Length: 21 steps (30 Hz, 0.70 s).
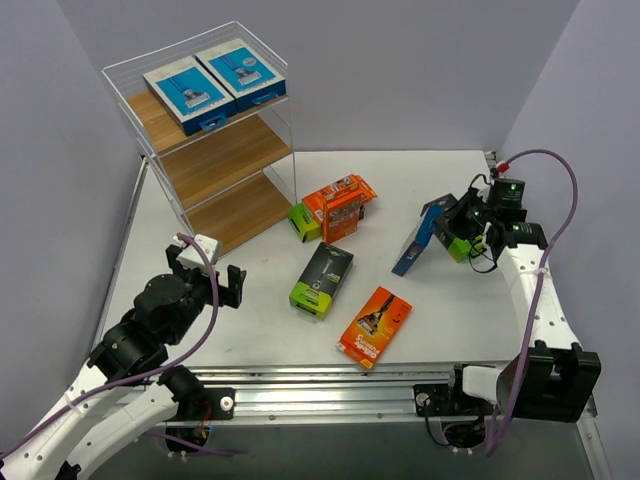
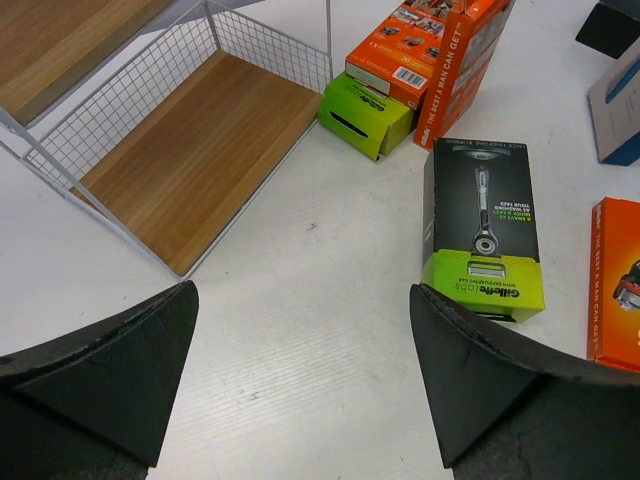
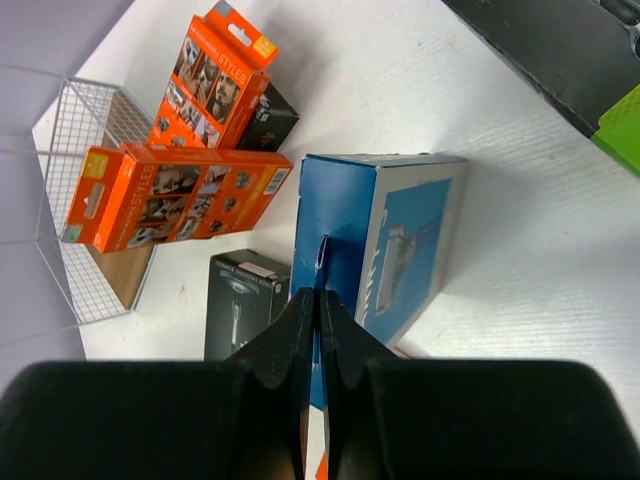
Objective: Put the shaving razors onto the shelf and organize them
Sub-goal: Grab a shaving razor with the right arm
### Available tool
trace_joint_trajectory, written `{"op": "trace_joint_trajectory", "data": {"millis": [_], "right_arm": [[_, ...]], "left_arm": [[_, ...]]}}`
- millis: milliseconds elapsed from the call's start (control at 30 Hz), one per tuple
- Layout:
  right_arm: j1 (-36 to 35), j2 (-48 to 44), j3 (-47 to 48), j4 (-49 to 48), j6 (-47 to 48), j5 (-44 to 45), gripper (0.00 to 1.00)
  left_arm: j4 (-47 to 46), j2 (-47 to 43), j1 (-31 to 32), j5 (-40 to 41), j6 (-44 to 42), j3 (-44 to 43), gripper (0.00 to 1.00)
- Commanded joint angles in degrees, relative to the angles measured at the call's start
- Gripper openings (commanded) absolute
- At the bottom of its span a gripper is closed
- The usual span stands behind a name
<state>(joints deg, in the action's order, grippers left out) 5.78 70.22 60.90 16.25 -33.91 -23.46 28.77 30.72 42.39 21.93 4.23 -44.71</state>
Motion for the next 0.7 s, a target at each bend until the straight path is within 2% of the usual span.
{"op": "trace_joint_trajectory", "data": {"millis": [0, 333, 667], "right_arm": [[-1.0, 1.3, 4.7, 6.2, 4.7, -1.0, 0.0], [-7.6, 3.7, 6.5, 9.0, 7.2, 4.7, 0.0], [-8.4, 4.0, 8.3, 10.9, 8.0, 8.8, 0.0]], "left_arm": [[-2.9, -0.7, 0.0, 0.8, 0.5, -0.6, 0.96], [-2.9, -0.7, -0.1, 0.7, 0.5, -0.5, 0.96], [-3.0, -0.7, 0.0, 0.6, 0.5, -0.5, 0.96]]}}
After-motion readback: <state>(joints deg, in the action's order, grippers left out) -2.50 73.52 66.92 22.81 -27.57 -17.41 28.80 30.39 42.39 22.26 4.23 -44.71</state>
